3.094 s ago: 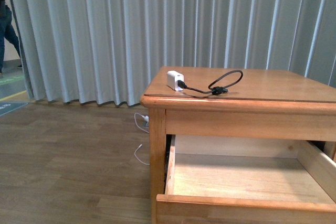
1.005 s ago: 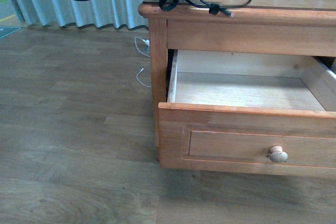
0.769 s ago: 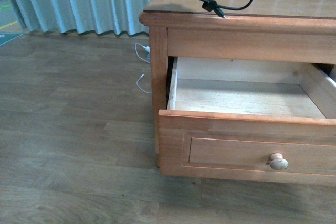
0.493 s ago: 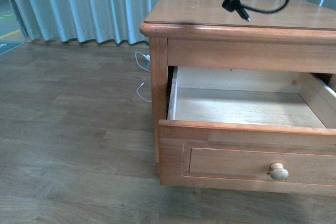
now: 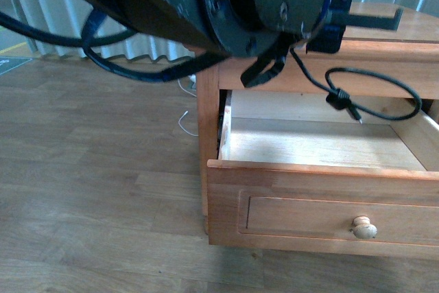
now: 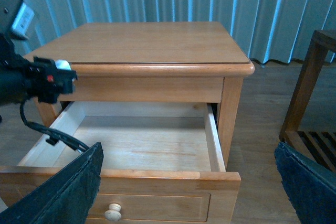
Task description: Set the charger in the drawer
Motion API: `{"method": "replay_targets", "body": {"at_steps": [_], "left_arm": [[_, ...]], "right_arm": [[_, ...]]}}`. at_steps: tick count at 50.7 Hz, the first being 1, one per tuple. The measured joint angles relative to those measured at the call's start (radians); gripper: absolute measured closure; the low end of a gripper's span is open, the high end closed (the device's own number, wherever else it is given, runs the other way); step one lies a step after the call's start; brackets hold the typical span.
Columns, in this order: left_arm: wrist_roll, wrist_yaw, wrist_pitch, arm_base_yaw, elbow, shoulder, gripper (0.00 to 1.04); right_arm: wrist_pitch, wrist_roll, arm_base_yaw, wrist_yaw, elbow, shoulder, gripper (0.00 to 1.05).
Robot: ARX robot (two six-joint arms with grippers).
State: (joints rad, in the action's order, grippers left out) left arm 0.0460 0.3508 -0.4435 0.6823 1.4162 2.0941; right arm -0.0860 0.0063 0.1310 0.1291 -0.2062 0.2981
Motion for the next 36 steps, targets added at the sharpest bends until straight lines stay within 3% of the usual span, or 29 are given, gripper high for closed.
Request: {"method": "replay_targets", "body": {"at_steps": [26,36], "left_arm": [[0.095,0.032,0.096,0.001,0.175,0.211,0.80],[0.095,0.051,0.070,-0.004,0.162,0.200,0.36]], "right_arm": [[0.000,0.000,0.000,0.000,0.000,0.000,0.08],[0.000,0.000,0.000,0.000,0.000,0.000,0.08]]}}
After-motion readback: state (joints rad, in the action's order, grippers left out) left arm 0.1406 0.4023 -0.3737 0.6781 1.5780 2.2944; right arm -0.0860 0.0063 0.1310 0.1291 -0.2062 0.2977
